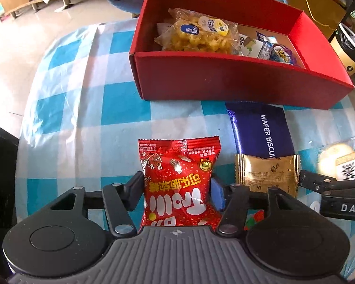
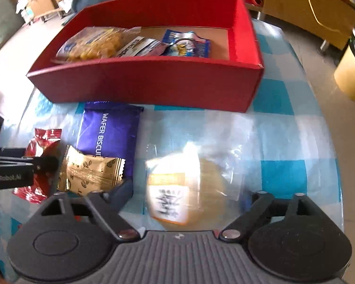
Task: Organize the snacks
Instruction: 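Grasp the red snack bag with the left tool while the right grasps the wrapped round bun, then carry the red snack bag into the red box with the left tool while the right carries the bun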
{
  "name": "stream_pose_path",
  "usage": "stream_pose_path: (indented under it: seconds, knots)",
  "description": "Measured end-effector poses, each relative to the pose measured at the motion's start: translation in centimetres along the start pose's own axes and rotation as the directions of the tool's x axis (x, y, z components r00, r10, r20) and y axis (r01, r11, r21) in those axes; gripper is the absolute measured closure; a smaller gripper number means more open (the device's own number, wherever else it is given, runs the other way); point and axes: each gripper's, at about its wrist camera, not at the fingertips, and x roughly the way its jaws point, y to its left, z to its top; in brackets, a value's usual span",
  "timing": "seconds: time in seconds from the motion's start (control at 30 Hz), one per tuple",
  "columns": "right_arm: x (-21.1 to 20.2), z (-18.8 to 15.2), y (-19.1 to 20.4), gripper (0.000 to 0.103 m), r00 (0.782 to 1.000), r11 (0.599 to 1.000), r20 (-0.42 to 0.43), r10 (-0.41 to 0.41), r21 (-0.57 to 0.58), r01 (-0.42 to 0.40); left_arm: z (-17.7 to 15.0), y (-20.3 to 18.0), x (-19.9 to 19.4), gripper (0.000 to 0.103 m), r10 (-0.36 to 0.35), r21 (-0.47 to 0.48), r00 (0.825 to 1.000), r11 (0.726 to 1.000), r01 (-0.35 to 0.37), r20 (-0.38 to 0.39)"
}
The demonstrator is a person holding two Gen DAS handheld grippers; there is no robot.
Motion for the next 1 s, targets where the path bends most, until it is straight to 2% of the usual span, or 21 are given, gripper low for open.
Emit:
stream_pose_path:
  seconds: [0.07, 0.13, 0.23, 0.3, 0.37, 0.43, 0.5, 0.63, 0.83, 1.0]
  knots:
    - [0.2, 0.2, -0.4, 0.003, 1.000, 0.999, 0.013, 0.002, 0.036, -0.003, 0.0, -0.1, 0.1, 0.033, 0.006, 0.016, 1.000, 1.000, -0.006, 0.002]
    - [0.3, 0.2, -0.5, 0.001, 1.000, 0.999, 0.012, 0.010, 0.034, -0.011, 0.0, -0.3, 0.2, 0.022, 0.019, 0.036, 1.000, 0.999, -0.019, 0.004]
    - [0.4, 0.1, -0.4, 0.001, 1.000, 1.000, 0.015, 0.009, 0.000, -0.009, 0.0, 0.0, 0.4, 0.019, 0.020, 0.035, 1.000, 0.999, -0.020, 0.000]
    - [0.1, -0.1, -0.7, 0.006, 1.000, 1.000, 0.024, 0.007, 0.001, -0.007, 0.0, 0.2, 0.4, 0.018, 0.018, 0.037, 1.000, 0.999, -0.019, 0.002]
    - [-0.7, -0.4, -1.3, 0.031, 0.999, 1.000, 0.036, -0.019, 0.014, 0.019, -0.1, 0.3, 0.4, 0.020, 0.014, 0.043, 1.000, 0.999, -0.014, 0.003]
    - [-1.2, -0.7, -1.9, 0.037, 0.999, 0.999, 0.040, -0.009, 0.039, 0.008, -0.2, 0.3, 0.2, 0.027, 0.007, 0.046, 1.000, 0.999, -0.007, 0.004]
    - [-1.5, -1.0, -1.9, 0.039, 0.999, 0.999, 0.039, -0.018, 0.039, 0.016, -0.2, 0.3, -0.1, 0.036, -0.008, 0.050, 1.000, 0.999, 0.008, -0.002]
    - [-3.1, -1.2, -1.1, 0.040, 0.997, 1.000, 0.080, -0.023, 0.021, 0.021, -0.1, 0.4, -0.6, 0.042, -0.036, 0.037, 0.999, 0.999, 0.036, -0.004]
    - [-5.8, -0.4, -0.5, 0.040, 0.987, 0.999, 0.158, 0.011, 0.035, -0.017, -0.2, 0.8, -1.3, 0.043, -0.033, 0.024, 0.999, 0.999, 0.033, 0.014]
    - [-6.4, 0.4, -0.1, 0.040, 0.982, 0.999, 0.184, 0.034, 0.034, -0.041, 0.2, 0.8, -2.4, 0.043, -0.053, 0.016, 0.998, 0.999, 0.052, 0.044]
